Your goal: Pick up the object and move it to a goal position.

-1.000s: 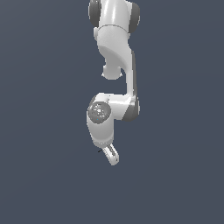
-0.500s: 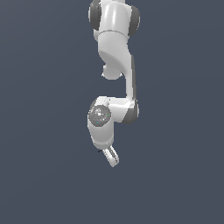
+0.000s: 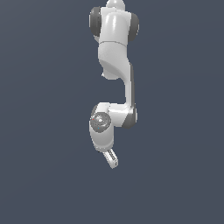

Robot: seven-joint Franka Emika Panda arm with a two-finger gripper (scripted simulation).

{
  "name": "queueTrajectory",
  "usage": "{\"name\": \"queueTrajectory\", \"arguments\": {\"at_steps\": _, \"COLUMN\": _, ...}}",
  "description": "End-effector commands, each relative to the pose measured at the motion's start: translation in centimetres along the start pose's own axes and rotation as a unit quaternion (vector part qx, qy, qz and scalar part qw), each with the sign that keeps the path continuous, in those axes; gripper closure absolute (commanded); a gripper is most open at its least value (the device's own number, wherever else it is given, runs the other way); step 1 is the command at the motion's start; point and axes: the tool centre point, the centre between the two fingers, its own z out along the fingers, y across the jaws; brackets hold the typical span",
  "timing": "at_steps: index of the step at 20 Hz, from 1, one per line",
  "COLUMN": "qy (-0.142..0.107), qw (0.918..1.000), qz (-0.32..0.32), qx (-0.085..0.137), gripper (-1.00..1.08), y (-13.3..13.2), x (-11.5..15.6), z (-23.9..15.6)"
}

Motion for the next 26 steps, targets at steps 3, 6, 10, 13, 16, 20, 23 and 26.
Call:
{"name": "queueTrajectory", "arguments": {"at_steps": 3, "qy": 0.0, "qw": 1.0, "qz": 0.0, "qx": 0.001, "gripper": 1.08, "y": -0.1, "x": 0.1, "z": 0.0}}
{"name": "queueTrajectory", "arguments": {"at_steps": 6, "qy": 0.0, "qw": 1.0, "qz": 0.0, "qx": 0.001, "gripper": 1.08, "y": -0.1, "x": 0.1, "z": 0.0}}
{"name": "queueTrajectory", "arguments": {"at_steps": 10, "qy": 0.0, "qw": 1.0, "qz": 0.0, "qx": 0.001, "gripper": 1.08, "y": -0.1, "x": 0.1, "z": 0.0}}
{"name": "queueTrajectory", "arguments": {"at_steps": 13, "qy": 0.0, "qw": 1.0, "qz": 0.0, "qx": 0.001, "gripper": 1.08, "y": -0.1, "x": 0.0, "z": -0.2}}
{"name": "queueTrajectory", "arguments": {"at_steps": 16, "qy": 0.0, "qw": 1.0, "qz": 0.0, "qx": 0.001, "gripper": 1.08, "y": -0.2, "x": 0.0, "z": -0.9}}
{"name": "queueTrajectory", "arguments": {"at_steps": 20, "qy": 0.0, "qw": 1.0, "qz": 0.0, "qx": 0.001, "gripper": 1.08, "y": -0.6, "x": -0.2, "z": -3.0}}
{"name": "queueTrajectory", "arguments": {"at_steps": 23, "qy": 0.0, "qw": 1.0, "qz": 0.0, "qx": 0.001, "gripper": 1.08, "y": -1.0, "x": -0.4, "z": -5.4}}
{"name": "queueTrajectory", "arguments": {"at_steps": 26, "qy": 0.0, "qw": 1.0, "qz": 0.0, "qx": 0.001, "gripper": 1.08, "y": -1.4, "x": -0.6, "z": -8.2}}
